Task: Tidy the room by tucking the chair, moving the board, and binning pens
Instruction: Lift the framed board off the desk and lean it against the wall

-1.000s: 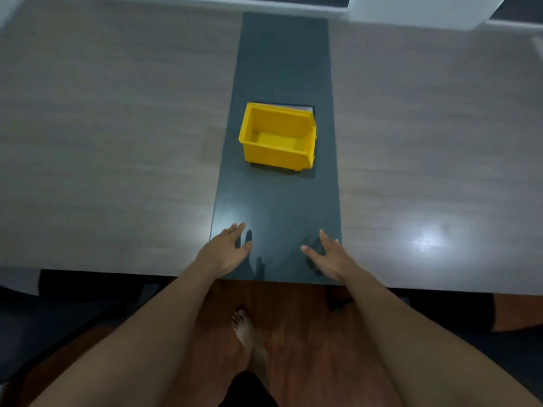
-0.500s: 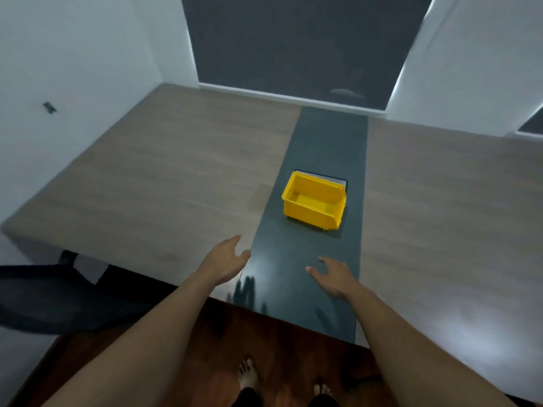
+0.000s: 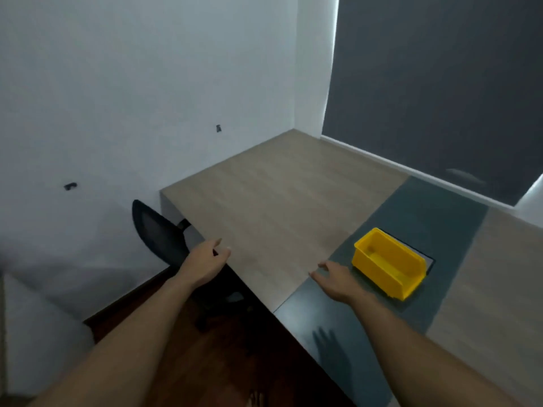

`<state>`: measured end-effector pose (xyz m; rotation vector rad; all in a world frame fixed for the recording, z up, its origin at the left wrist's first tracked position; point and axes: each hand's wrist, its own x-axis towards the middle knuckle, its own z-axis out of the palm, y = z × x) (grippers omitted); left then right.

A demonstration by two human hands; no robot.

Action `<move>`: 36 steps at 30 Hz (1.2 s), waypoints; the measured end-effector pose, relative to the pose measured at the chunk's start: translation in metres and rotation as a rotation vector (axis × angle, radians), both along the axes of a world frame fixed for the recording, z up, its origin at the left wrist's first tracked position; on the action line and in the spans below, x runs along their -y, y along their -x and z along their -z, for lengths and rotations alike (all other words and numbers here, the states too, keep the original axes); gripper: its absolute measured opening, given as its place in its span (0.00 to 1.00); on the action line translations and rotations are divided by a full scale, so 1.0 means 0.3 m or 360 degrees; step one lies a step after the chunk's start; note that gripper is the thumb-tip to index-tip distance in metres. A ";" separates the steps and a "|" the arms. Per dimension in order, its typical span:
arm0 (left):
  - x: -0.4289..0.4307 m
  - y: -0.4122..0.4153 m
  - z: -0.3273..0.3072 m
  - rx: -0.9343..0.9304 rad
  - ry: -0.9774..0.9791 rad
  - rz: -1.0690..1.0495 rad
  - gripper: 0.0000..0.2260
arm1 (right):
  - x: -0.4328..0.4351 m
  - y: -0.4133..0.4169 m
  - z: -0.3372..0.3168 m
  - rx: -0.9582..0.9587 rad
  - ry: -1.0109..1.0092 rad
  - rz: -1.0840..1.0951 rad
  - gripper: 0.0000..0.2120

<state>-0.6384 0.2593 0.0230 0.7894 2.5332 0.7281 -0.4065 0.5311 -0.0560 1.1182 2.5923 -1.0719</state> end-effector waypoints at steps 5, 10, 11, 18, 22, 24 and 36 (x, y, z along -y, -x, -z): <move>0.308 0.012 -0.079 -0.0158 -0.0083 -0.0401 0.28 | 0.160 0.191 -0.075 -0.0070 -0.0031 -0.0388 0.34; 0.651 0.026 -0.153 -0.0168 -0.0116 -0.0774 0.28 | 0.399 0.391 -0.138 -0.0136 0.0004 -0.0658 0.32; 0.714 0.026 -0.164 -0.0176 -0.0127 -0.0836 0.28 | 0.453 0.428 -0.150 -0.0154 -0.0003 -0.0711 0.32; 1.187 0.081 -0.172 -0.0163 -0.0184 -0.1167 0.28 | 0.844 0.706 -0.223 -0.0191 -0.0061 -0.1030 0.32; 1.472 0.154 -0.176 -0.0153 -0.0241 -0.1302 0.27 | 1.100 0.877 -0.250 -0.0179 -0.0058 -0.1155 0.30; 1.615 0.187 -0.167 -0.0156 -0.0247 -0.1357 0.26 | 1.240 0.963 -0.255 -0.0195 -0.0055 -0.1205 0.29; 2.284 0.301 -0.142 -0.0089 -0.0223 -0.1621 0.22 | 1.928 1.306 -0.183 -0.0255 -0.0077 -0.1406 0.25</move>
